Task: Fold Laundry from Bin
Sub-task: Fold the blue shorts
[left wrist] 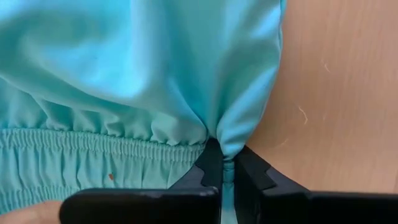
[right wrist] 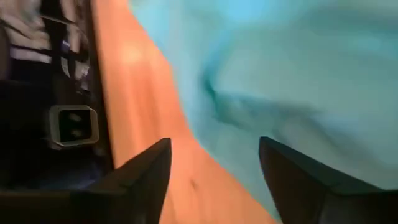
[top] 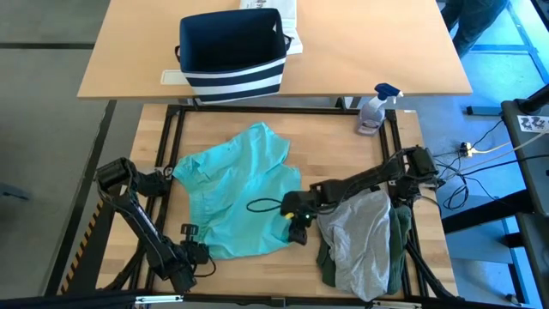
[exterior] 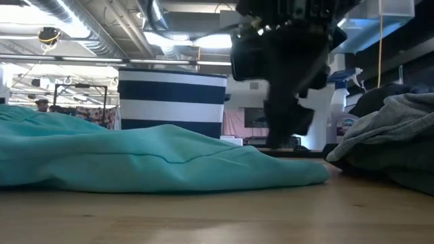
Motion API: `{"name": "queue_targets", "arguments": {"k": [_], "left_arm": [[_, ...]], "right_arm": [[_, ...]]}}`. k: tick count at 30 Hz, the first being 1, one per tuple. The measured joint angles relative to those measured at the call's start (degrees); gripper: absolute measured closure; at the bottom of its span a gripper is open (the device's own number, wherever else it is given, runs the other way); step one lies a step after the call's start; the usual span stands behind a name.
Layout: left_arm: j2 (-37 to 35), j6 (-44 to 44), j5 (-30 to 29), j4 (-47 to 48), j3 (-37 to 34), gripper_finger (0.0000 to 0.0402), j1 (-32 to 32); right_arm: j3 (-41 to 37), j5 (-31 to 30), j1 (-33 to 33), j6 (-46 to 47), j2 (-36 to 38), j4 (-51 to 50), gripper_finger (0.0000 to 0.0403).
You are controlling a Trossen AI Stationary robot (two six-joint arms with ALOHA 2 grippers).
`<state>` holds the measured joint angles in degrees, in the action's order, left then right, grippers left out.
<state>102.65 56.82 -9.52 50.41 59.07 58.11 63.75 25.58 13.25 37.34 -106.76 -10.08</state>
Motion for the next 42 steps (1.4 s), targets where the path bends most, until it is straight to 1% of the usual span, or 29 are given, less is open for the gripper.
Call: {"name": "queue_targets", "arguments": {"k": [3, 8, 15, 21, 24, 27, 29, 31, 38, 40, 42], "left_arm": [[0.0, 0.1, 0.2, -0.1, 0.0, 0.0396, 0.0], [0.0, 0.1, 0.6, -0.1, 0.0, 0.0396, 0.0], [0.0, 0.1, 1.3, -0.3, 0.0, 0.0396, -0.9], [0.0, 0.0, 1.9, -0.5, 0.0, 0.0394, -2.0], [0.0, 0.0, 1.9, -0.5, 0.0, 0.0393, -2.1], [0.0, 0.0, 1.9, -0.5, 0.0, 0.0393, -2.1], [0.0, 0.0, 1.9, -0.5, 0.0, 0.0392, -2.1], [0.0, 0.1, 1.9, -0.5, 0.0, 0.0392, -2.1], [0.0, 0.1, 2.0, -0.5, 0.0, 0.0391, -2.1], [0.0, 0.5, 2.0, -0.5, 0.0, 0.0391, -2.1], [0.0, 1.1, 2.1, -0.5, 0.0, 0.0391, -2.1]], "right_arm": [[-0.1, -0.4, -1.1, -1.0, 0.0, -4.2, 0.0150], [0.0, 0.0, -1.9, -3.3, 0.0, -7.6, 0.0157], [0.0, 1.7, -1.6, -3.4, -2.4, -6.7, 0.0176], [0.0, 2.9, -1.7, -3.8, -4.0, -5.6, 0.0182], [0.0, 3.5, -1.7, -5.1, -4.0, -5.6, 0.0182], [0.0, 5.8, -1.7, -7.4, -4.1, -5.9, 0.0190], [0.0, 7.3, -1.6, -8.6, -4.1, -6.1, 0.0209], [0.0, 8.5, -1.6, -10.0, -4.2, -6.1, 0.0240], [0.0, 11.8, -1.6, -11.8, -4.2, -6.0, 0.0381], [0.0, 12.8, -1.6, -11.8, -4.2, -6.0, 0.0395], [0.0, 13.0, -1.6, -11.8, -4.2, -6.4, 0.0389]]}}
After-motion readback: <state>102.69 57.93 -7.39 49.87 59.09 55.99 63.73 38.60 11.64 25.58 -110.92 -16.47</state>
